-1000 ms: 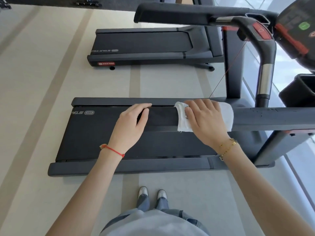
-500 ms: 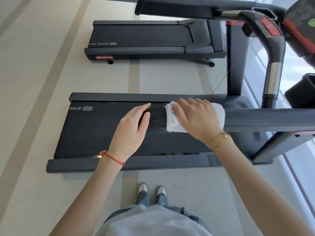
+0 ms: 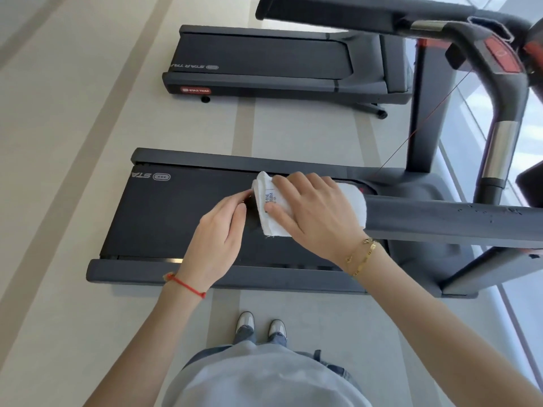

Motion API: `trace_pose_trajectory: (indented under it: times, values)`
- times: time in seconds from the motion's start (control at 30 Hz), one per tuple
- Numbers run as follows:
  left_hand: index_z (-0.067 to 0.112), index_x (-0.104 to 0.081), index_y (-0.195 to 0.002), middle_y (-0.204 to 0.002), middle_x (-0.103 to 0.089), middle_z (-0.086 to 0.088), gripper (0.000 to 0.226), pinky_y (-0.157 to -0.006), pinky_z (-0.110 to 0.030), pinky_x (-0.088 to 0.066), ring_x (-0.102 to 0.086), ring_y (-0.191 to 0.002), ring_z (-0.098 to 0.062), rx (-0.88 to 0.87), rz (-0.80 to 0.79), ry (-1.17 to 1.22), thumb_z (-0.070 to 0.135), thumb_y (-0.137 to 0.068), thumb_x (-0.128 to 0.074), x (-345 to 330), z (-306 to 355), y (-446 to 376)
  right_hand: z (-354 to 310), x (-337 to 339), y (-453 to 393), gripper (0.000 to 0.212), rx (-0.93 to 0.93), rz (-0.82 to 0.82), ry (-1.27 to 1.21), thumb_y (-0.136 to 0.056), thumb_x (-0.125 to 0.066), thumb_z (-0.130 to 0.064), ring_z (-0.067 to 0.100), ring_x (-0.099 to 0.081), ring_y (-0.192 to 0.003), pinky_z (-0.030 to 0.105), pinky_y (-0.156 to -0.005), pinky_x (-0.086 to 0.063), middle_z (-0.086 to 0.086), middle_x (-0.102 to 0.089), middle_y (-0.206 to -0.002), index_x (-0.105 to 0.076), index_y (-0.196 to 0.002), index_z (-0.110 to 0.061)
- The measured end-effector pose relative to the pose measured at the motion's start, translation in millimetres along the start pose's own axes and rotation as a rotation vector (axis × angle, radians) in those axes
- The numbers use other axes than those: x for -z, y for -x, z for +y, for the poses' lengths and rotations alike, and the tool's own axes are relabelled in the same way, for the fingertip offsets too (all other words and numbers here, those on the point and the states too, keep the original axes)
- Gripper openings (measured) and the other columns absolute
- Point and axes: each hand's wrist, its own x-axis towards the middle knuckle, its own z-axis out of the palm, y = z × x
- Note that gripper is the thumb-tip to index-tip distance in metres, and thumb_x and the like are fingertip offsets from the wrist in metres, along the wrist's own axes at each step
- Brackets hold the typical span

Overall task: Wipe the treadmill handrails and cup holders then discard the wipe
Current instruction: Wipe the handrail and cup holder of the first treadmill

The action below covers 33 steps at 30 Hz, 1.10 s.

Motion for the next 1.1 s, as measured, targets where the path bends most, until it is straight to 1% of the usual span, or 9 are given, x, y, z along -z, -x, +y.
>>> trace_pose_trajectory:
  times: [0.13,0.2,0.3,0.4,0.5,0.6,0.73,0.87,1.1]
  values:
    - [0.017,-0.057,-0.09,-0.069,-0.054,0.016,0.025,-0.056,-0.011,-0.036,-0.052,-0.06,-0.004,0.094,0.086,0.027,0.015,-0.106,-0.038,-2,-10,8,-30,-9,-19,0.054,0.104,0.032,0.093,-0.102,-0.015,-0.051,0.024,-0.041,-0.071,0.035,-0.066,-0.033,0.004,-0.057,-0.092,-0.056,-0.105,-0.016]
    - [0.018,-0.061,-0.098,-0.074,-0.058,0.024,0.024,-0.059,-0.008,-0.038,-0.055,-0.065,0.003,0.101,0.091,0.034,0.016,-0.106,-0.039,0,-13,14,-24,-10,-15,0.051,0.105,0.061,0.049,-0.102,-0.022,-0.05,0.025,-0.047,-0.073,0.037,-0.066,-0.038,0.003,-0.061,-0.096,-0.06,-0.106,-0.017]
    - [0.018,-0.062,-0.126,-0.114,-0.065,0.023,0.031,-0.09,-0.01,-0.046,-0.061,-0.104,0.006,0.078,0.06,0.023,0.022,-0.106,-0.039,1,-12,18,-2,-5,2,0.04,0.06,0.16,-0.084,-0.1,-0.04,-0.049,0.027,-0.054,-0.075,0.04,-0.069,-0.045,0.002,-0.064,-0.098,-0.061,-0.115,-0.019]
    - [0.018,-0.055,-0.138,-0.134,-0.059,0.011,0.038,-0.108,-0.013,-0.037,-0.051,-0.126,0.001,0.047,0.032,-0.024,0.03,-0.105,-0.042,0,-8,16,27,0,19,0.027,-0.074,0.206,-0.053,-0.097,-0.045,-0.042,0.029,-0.051,-0.061,0.036,-0.057,-0.041,0.002,-0.057,-0.071,-0.058,-0.094,-0.019]
    - [0.02,-0.05,-0.141,-0.138,-0.055,0.012,0.042,-0.109,-0.012,-0.034,-0.048,-0.129,0.002,0.031,-0.007,-0.035,0.035,-0.103,-0.043,-3,-1,11,31,3,5,0.046,-0.204,0.058,-0.074,-0.097,-0.023,-0.051,0.026,-0.046,-0.053,0.033,-0.051,-0.03,-0.003,-0.042,-0.055,-0.048,-0.071,-0.023]
    - [0.022,-0.047,-0.143,-0.139,-0.054,0.012,0.045,-0.111,-0.021,-0.037,-0.047,-0.129,-0.001,0.032,-0.036,-0.03,0.039,-0.102,-0.043,-7,5,7,18,0,-19,0.042,-0.165,-0.025,-0.156,-0.099,-0.034,-0.04,0.03,-0.042,-0.052,0.03,-0.052,-0.036,-0.003,-0.036,-0.048,-0.03,-0.061,-0.022]
    - [0.022,-0.048,-0.14,-0.137,-0.055,0.011,0.042,-0.11,-0.032,-0.041,-0.049,-0.129,-0.005,0.017,-0.057,0.022,0.039,-0.103,-0.04,-12,13,-1,19,1,1,0.044,-0.147,0.049,-0.111,-0.099,-0.021,-0.05,0.024,-0.047,-0.061,0.034,-0.057,-0.036,-0.003,-0.051,-0.063,-0.05,-0.079,-0.022]
    - [0.02,-0.052,-0.137,-0.135,-0.057,0.01,0.038,-0.108,-0.025,-0.039,-0.051,-0.127,-0.006,-0.046,-0.064,-0.02,0.035,-0.104,-0.04,-18,26,-13,34,-5,35,0.049,-0.136,0.191,-0.133,-0.101,-0.028,-0.049,0.025,-0.052,-0.078,0.035,-0.074,-0.041,0.0,-0.061,-0.087,-0.063,-0.112,-0.016]
    - [0.015,-0.065,-0.119,-0.11,-0.068,0.005,0.029,-0.098,-0.035,-0.044,-0.058,-0.107,-0.014,-0.152,-0.092,-0.189,0.024,-0.105,-0.041,-28,50,-32,64,-4,29,0.05,-0.409,0.161,-0.074,-0.092,-0.025,-0.044,0.031,-0.046,-0.05,0.033,-0.049,-0.025,0.003,-0.046,-0.047,-0.038,-0.056,-0.013]
